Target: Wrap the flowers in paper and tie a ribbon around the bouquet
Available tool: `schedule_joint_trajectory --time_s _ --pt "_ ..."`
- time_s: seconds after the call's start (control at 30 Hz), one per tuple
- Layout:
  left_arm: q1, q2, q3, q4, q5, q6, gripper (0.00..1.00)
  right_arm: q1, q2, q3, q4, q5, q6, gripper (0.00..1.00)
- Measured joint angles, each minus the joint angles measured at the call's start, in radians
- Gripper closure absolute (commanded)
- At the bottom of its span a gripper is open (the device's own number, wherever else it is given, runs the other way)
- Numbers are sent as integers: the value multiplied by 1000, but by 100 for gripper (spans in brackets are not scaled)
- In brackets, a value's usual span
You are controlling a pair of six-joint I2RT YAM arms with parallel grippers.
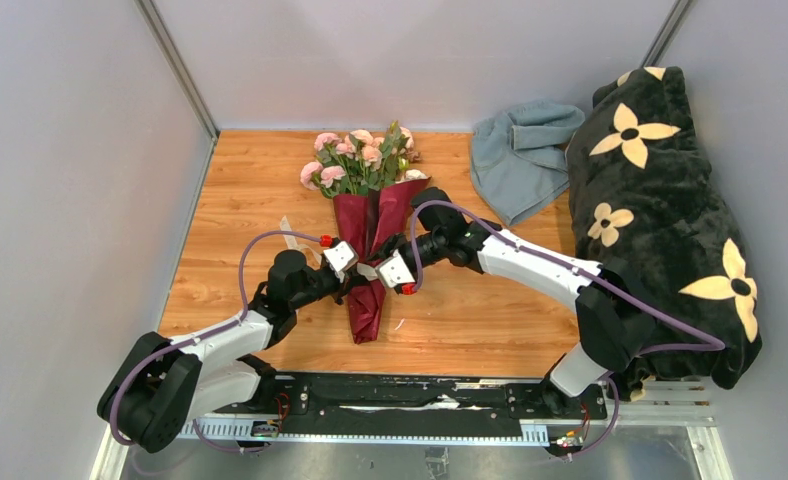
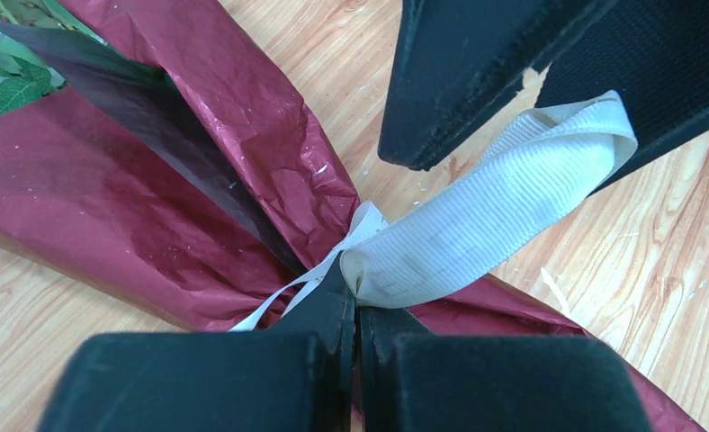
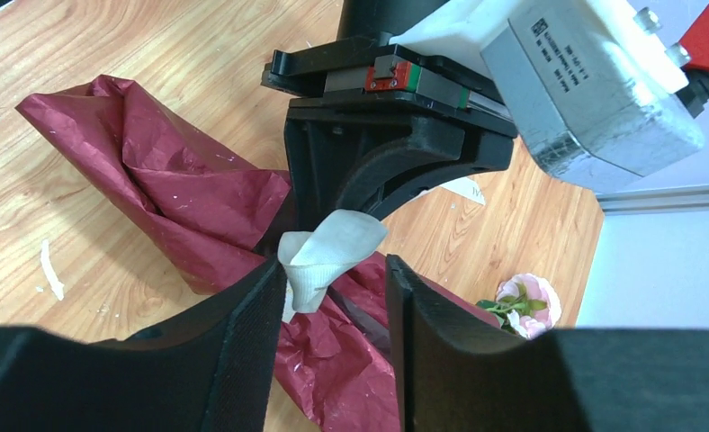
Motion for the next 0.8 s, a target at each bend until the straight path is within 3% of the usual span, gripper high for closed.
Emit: schedule_joint_trajectory --time_s 0.1,0.3,0.43,0.47,0.53,0.6,0.7,0.73,0.8 --pt "0 0 0 0 0 0 100 0 0 0 4 -4 -1 58" --pt "0 0 0 0 0 0 100 0 3 0 3 -15 0 85" --pt "0 2 0 0 -2 -1 100 1 4 0 -3 -23 0 84" --pt "0 2 0 0 -2 -3 100 1 4 0 -4 -23 0 85" --pt "0 3 0 0 -2 -3 100 1 4 0 -5 -23 -2 99" --pt "0 4 0 1 -2 -4 100 2 4 -1 -3 -23 -5 100" --pt "-1 5 0 1 -8 -11 48 4 4 -5 0 -23 3 100" --pt "-2 5 0 2 -11 -11 36 5 4 -5 2 -22 13 100" --pt "-3 1 2 -5 -26 -20 24 5 4 -5 5 -21 41 100"
